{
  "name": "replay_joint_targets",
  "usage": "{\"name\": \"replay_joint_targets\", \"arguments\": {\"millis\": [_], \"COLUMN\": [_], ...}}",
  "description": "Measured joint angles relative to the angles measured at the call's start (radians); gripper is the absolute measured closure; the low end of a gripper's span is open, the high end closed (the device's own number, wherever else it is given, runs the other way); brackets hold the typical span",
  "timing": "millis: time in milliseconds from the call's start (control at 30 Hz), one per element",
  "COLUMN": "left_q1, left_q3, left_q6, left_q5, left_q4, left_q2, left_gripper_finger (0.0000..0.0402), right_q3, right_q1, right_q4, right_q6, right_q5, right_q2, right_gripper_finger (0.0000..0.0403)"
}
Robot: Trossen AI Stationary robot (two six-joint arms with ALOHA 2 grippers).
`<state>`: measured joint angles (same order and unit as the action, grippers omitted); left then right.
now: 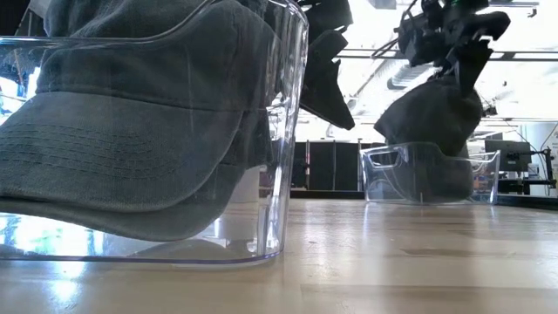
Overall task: Pick & Place hat
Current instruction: Put the dark green cap into the top transparent bin
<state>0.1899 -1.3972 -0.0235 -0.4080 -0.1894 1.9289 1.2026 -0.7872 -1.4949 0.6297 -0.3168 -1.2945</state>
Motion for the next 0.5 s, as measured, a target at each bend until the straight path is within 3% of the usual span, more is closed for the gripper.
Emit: {"name": "replay_joint_targets", "arguments": {"millis": [133,333,400,500], "left_q1": [0.0,0.0,0.0,0.0], "left_q3": [0.0,0.0,0.001,0.001], "left_q6": [0.0,0.019,0.019,0.019], "left_q5": [0.0,0.003,0.004,-0.008], "left_q4": [0.012,0.005,0.003,0.009], "left_q2": [0.016,0.023,0.023,0.023], "left_gripper_finger": [0.0287,0.0287,0.0287,0.0287], "right_q3": [0.0,0.0,0.0,0.0], "right_q1": [0.015,0.016,0.016,0.016], "right_q4": [-0.022,-0.065,-0.075,-0.076], "right_q6": [0.005,0.006,0.006,-0.01], "right_q5": [-0.09,-0.101,-0.115,-0.194], "right_q2": [0.0,0.0,0.0,0.0], "right_gripper_finger": [0.0256,0.0378,0.0384,0.0359]}}
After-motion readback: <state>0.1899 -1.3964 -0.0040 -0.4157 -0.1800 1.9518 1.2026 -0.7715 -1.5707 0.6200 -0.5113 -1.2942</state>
